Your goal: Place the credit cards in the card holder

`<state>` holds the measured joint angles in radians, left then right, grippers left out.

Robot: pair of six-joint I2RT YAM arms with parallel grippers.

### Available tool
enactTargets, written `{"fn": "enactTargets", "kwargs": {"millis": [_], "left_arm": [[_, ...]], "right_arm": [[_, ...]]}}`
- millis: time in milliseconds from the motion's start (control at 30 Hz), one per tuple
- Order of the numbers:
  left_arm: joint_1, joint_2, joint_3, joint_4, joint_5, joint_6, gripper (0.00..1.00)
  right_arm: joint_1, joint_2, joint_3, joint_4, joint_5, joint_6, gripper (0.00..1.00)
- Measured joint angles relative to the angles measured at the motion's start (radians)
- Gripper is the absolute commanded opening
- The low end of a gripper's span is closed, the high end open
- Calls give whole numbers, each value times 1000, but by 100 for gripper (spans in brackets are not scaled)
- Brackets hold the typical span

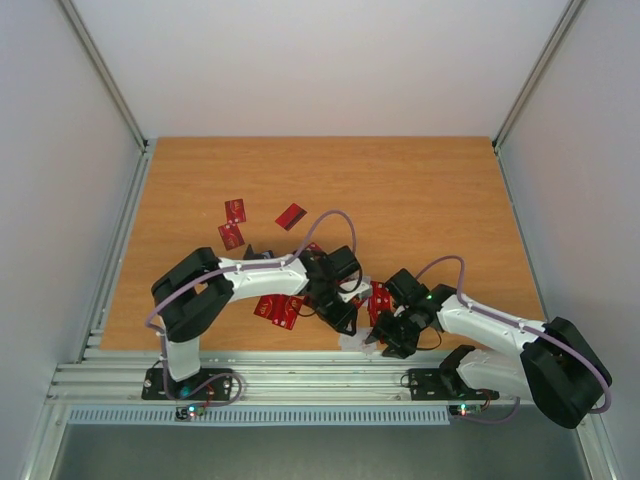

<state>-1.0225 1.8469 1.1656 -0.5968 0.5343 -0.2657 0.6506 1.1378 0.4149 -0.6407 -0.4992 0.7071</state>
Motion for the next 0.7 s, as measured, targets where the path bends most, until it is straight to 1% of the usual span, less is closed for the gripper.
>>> {"fn": "enactTargets", "kwargs": {"millis": [200, 267, 700], "left_arm": [[0, 65, 2, 21, 30, -11, 32], [2, 82, 5, 27, 60, -16, 32], [1, 84, -7, 47, 88, -14, 32]], "right_arm": [[0, 0, -15, 24, -11, 1, 51], [0, 0, -19, 31, -15, 2, 50], [0, 0, -27, 50, -37, -7, 42]]}}
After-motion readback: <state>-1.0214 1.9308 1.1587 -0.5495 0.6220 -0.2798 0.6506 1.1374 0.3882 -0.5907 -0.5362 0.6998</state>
